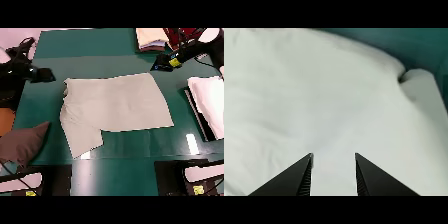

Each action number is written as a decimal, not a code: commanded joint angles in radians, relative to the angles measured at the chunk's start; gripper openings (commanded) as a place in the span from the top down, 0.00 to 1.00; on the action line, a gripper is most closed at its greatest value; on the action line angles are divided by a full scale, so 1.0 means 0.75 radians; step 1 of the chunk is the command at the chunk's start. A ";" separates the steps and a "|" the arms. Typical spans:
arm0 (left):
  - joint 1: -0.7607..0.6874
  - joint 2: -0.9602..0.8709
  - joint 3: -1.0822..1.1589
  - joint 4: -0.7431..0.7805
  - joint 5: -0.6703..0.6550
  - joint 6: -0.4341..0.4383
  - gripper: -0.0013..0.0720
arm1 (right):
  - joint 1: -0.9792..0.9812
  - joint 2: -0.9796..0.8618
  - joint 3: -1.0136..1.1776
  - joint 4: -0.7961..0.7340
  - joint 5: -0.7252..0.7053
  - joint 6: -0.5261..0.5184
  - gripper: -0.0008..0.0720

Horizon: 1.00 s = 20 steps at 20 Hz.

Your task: Fold the shirts.

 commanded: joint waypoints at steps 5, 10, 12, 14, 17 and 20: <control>0.163 0.243 -0.722 -0.188 -0.021 0.053 0.31 | 0.017 0.321 -0.308 0.128 0.041 -0.072 0.57; 0.146 0.243 -0.957 -0.319 0.159 0.099 0.31 | 0.017 0.437 -0.456 0.174 -0.014 -0.083 0.57; 0.098 0.237 -0.971 -0.330 0.190 0.099 0.31 | 0.017 0.458 -0.475 0.174 -0.033 -0.082 0.57; 0.025 0.235 -0.971 -0.344 0.226 0.099 0.31 | 0.017 0.460 -0.474 0.174 -0.040 -0.082 0.57; -0.037 0.235 -0.958 -0.350 0.242 0.095 0.80 | -0.017 0.461 -0.475 0.169 -0.015 -0.081 0.57; -0.031 0.272 -0.857 -0.316 0.196 0.097 0.95 | -0.134 0.469 -0.494 0.122 0.068 -0.081 0.70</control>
